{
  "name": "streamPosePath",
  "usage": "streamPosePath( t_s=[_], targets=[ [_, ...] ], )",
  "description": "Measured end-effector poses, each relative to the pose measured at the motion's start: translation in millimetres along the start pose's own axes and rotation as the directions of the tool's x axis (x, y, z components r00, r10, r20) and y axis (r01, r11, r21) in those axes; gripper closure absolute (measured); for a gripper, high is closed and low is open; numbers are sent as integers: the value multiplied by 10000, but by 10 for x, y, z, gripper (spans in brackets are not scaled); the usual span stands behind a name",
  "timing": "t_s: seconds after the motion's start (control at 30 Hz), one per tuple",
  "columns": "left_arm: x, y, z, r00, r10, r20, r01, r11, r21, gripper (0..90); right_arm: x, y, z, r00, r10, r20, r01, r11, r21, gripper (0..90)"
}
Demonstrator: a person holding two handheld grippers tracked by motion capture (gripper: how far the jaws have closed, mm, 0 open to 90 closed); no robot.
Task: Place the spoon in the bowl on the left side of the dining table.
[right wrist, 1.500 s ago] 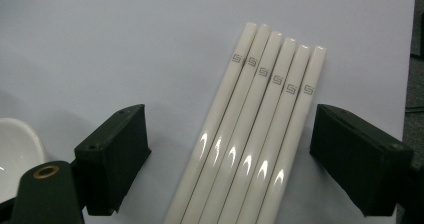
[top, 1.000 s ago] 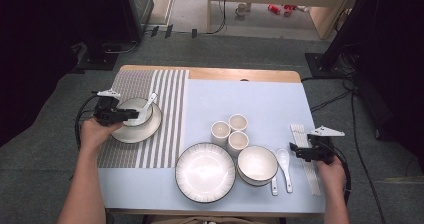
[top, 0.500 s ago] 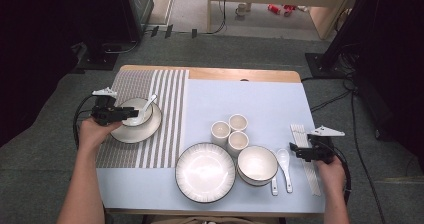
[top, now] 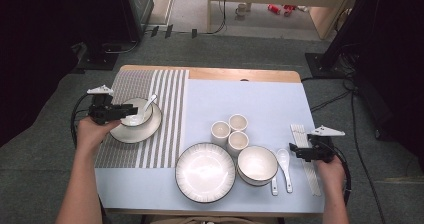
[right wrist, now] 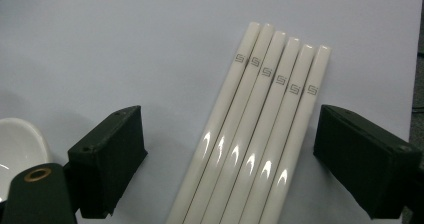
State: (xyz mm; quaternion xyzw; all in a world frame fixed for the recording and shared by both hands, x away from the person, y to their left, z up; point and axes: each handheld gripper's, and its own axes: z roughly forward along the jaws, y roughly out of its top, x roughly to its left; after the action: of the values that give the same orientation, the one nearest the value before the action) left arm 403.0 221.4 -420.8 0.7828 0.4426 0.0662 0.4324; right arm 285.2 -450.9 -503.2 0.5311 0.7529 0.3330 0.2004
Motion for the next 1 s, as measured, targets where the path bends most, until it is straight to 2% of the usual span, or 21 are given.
streamPosePath(
  t_s=[0.13, 0.23, 0.43, 0.5, 0.57, 0.67, 0.77, 0.9, 0.93, 0.97, 1.0],
  targets=[
    [-46, 27, -9, 9999, 13, 112, -12, 9999, -113, 605, 15, -2, 3, 9999, -98, 95, 98, 10000, 13, 122],
    [-83, 47, -18, 9998, 186, 123, -184, 9996, -197, 605, 14, -2, 3, 9999, -90, 89, 90, 10000, 16, 121],
    [-161, 93, 12, 9991, 412, 97, -411, 9991, -70, 584, 10, -1, 2, 10000, -65, 61, 65, 10000, 23, 121],
    [-190, 106, 17, 9985, 535, 79, -534, 9986, -45, 650, 15, -1, 3, 9999, -103, 100, 103, 9999, 16, 121],
    [-232, 133, 32, 9983, 562, 167, -563, 9984, 72, 676, 16, -2, 3, 9999, -107, 109, 106, 9999, 19, 121],
    [-267, 150, 53, 9980, 591, 221, -593, 9982, 82, 680, 16, -2, 3, 9999, -106, 105, 106, 9999, 20, 121],
    [-331, 189, 74, 9976, 690, 46, -690, 9976, 13, 720, 16, -2, 3, 9999, -106, 106, 106, 9999, 18, 121],
    [-354, 224, 89, 9976, 687, -45, -688, 9976, -46, 750, 16, -2, 3, 9999, -104, 104, 104, 9999, 18, 121],
    [-359, 238, 104, 9980, 627, -23, -626, 9980, 41, 759, 16, -2, 3, 9999, -105, 106, 105, 9999, 17, 121],
    [-363, 268, 136, 9979, 651, 8, -651, 9973, 341, 786, 16, -2, 3, 9999, -105, 106, 105, 9999, 16, 121],
    [-363, 268, 136, 9979, 651, 8, -651, 9973, 341, 803, 16, -2, 3, 9999, -105, 106, 105, 9999, 16, 121]
  ],
)
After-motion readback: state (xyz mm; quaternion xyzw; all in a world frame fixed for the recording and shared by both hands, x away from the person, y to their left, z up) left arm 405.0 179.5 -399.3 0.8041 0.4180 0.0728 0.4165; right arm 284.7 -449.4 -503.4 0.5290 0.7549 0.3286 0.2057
